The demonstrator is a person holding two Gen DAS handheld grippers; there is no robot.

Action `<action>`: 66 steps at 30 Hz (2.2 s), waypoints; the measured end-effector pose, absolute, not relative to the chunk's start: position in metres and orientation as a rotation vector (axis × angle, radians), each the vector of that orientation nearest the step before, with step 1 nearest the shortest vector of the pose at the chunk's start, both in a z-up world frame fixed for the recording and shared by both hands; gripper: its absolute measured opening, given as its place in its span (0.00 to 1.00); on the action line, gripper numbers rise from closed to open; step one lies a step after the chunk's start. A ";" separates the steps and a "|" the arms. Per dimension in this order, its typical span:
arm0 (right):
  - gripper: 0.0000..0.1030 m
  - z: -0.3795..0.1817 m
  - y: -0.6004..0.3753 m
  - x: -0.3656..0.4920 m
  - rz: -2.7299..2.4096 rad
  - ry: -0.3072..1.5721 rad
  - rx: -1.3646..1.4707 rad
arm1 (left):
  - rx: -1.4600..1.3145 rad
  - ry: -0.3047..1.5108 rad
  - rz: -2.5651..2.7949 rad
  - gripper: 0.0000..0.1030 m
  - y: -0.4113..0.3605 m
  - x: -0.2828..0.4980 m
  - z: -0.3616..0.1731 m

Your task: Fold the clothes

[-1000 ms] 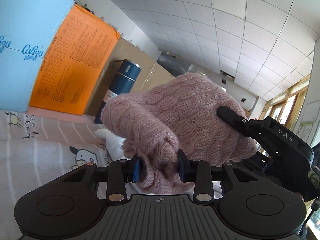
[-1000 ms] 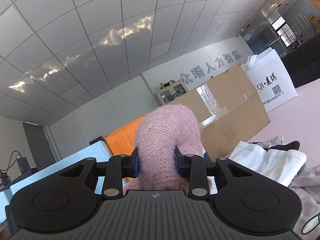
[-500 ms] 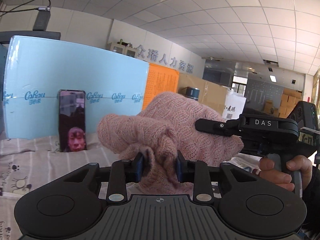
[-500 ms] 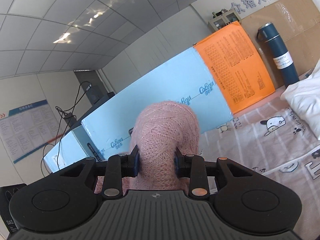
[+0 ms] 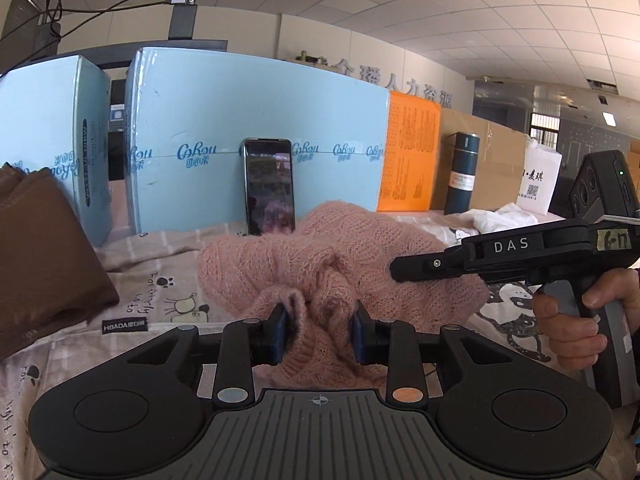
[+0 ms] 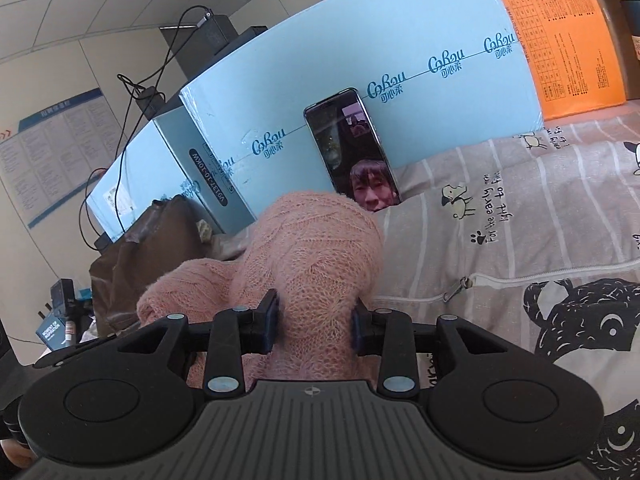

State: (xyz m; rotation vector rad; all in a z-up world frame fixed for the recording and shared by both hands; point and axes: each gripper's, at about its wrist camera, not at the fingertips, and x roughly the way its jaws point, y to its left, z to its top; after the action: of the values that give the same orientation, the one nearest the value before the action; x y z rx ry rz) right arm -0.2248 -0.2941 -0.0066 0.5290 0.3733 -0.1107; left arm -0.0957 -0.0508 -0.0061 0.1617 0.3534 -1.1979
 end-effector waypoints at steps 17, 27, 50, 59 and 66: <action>0.58 0.011 -0.314 -0.241 -0.216 0.257 0.241 | 0.027 0.625 -1.248 0.78 -0.040 -0.053 -0.018; 0.79 0.005 -0.231 -0.210 0.247 0.371 -0.022 | -0.224 0.564 -1.006 0.88 0.010 -0.011 0.001; 0.18 0.012 -0.298 -0.217 0.049 0.210 0.258 | -0.062 0.806 -1.187 0.87 -0.071 -0.026 -0.041; 0.18 0.028 -0.336 -0.245 -0.202 0.019 0.252 | 0.084 0.614 -1.209 0.20 -0.091 -0.046 -0.037; 0.18 0.025 -0.368 -0.255 -0.415 0.018 0.261 | 0.044 0.559 -1.112 0.20 -0.080 -0.014 -0.022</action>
State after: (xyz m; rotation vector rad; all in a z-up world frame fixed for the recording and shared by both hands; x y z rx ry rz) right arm -0.2547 -0.3680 0.0251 0.2614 0.0178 -0.4146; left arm -0.0136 -0.0796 -0.0216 0.0437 0.5594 -1.1120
